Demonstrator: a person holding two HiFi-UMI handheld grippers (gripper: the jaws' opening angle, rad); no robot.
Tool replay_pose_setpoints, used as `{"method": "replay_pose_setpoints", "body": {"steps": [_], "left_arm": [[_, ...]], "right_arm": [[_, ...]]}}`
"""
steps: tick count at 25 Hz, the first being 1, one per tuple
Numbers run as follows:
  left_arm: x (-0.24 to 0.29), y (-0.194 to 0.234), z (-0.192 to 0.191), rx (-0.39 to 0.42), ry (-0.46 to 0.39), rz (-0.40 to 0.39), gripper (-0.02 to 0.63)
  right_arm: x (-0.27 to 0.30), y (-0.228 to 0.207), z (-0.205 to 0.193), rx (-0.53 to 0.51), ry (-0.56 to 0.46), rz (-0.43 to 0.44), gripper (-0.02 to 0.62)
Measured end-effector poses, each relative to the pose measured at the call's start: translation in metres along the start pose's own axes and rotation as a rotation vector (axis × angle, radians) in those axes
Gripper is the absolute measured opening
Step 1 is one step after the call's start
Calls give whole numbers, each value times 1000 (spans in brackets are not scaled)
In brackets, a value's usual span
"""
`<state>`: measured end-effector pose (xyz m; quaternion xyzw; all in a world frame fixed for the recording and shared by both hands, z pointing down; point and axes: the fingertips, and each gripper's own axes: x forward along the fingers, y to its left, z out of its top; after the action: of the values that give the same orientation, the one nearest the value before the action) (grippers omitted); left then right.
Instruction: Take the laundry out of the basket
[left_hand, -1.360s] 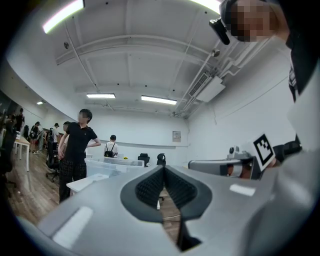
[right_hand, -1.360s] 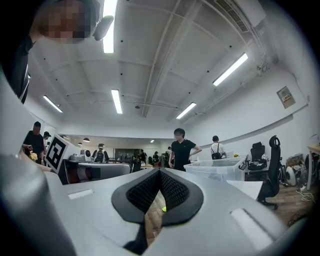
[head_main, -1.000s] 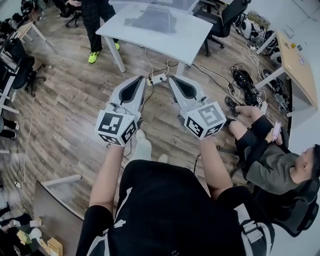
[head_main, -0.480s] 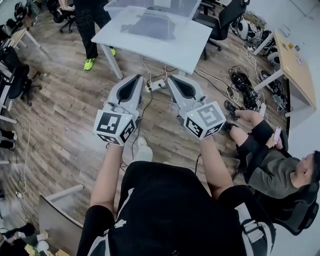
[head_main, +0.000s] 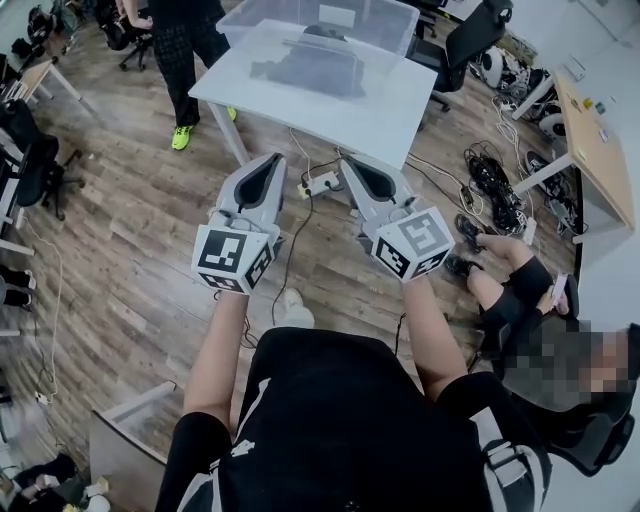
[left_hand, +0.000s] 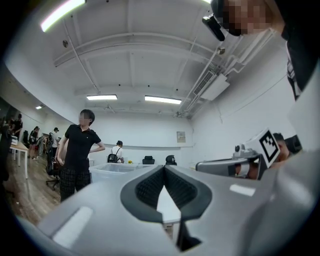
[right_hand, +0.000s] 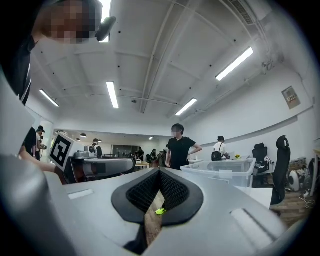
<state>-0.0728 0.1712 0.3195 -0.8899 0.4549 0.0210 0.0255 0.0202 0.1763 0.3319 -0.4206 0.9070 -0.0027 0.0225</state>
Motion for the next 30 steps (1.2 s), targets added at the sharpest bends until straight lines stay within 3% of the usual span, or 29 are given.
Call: {"method": "replay_pose_setpoints", "body": {"steps": [17, 30], "left_arm": [[45, 89, 0, -26, -11, -63, 8], [66, 126, -12, -59, -14, -93, 8]], "right_arm": [[83, -32, 0, 3, 4, -100, 0], [117, -45, -8, -3, 26, -147, 0]]}}
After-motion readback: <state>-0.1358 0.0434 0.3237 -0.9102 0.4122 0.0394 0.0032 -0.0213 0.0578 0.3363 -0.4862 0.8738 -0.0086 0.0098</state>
